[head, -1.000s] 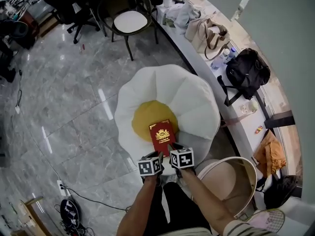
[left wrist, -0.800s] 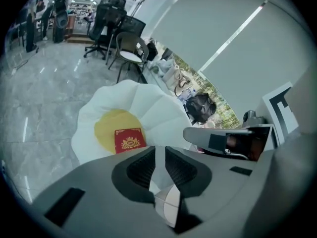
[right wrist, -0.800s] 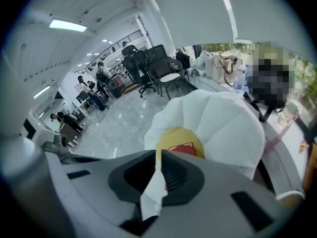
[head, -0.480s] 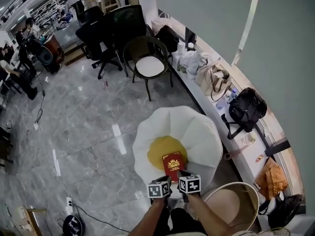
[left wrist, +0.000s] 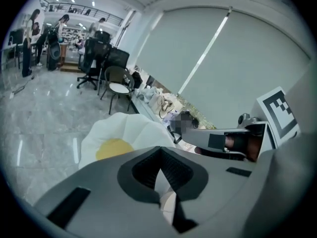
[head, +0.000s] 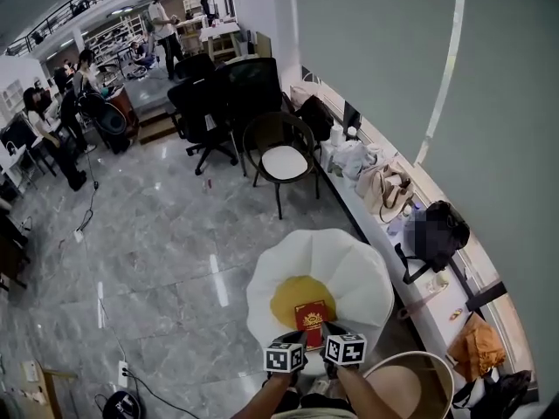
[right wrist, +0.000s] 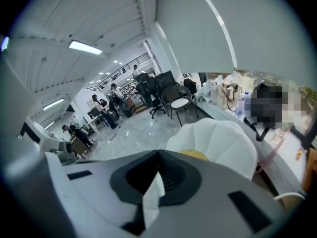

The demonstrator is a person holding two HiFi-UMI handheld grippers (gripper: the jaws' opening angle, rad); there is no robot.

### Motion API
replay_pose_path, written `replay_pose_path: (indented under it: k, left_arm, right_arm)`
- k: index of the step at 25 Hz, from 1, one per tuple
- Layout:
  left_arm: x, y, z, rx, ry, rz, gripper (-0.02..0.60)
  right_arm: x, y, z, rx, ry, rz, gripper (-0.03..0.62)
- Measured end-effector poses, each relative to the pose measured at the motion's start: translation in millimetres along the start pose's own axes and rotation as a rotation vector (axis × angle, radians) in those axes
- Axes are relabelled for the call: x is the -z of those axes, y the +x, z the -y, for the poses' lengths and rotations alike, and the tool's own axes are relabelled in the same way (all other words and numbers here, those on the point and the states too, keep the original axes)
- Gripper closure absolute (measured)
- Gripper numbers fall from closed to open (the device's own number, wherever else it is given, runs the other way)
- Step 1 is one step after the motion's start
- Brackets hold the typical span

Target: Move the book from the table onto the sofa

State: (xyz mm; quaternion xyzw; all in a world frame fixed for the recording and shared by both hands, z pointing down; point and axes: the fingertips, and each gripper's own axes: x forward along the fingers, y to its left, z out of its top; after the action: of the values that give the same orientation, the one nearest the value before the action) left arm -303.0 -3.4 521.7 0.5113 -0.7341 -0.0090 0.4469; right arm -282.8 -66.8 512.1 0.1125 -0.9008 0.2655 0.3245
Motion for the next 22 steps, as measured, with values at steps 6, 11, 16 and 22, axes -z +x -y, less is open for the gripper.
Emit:
replay_pose_path:
  k: [6,11,16,22]
  left_arm:
    - [-42,-33,21,0.029,0.058,0.087,0.577]
    - [-79,-57,35,0.044,0.094,0.165,0.577]
    - [-109,-78,44,0.045,0.117,0.243,0.577]
    - [-146,-99,54,0.031,0.156,0.345,0.577]
  right_arm:
    - [-41,-27,-31,-0.029,-0.040,0.092,0.580]
    - [-69,-46,-52,-0.056,-0.059,0.160,0.580]
    - [-97,-65,-68,-0.076,-0.087,0.229,0.580]
    - [-135,-80,-82,-0.096,-0.133,0.312,0.580]
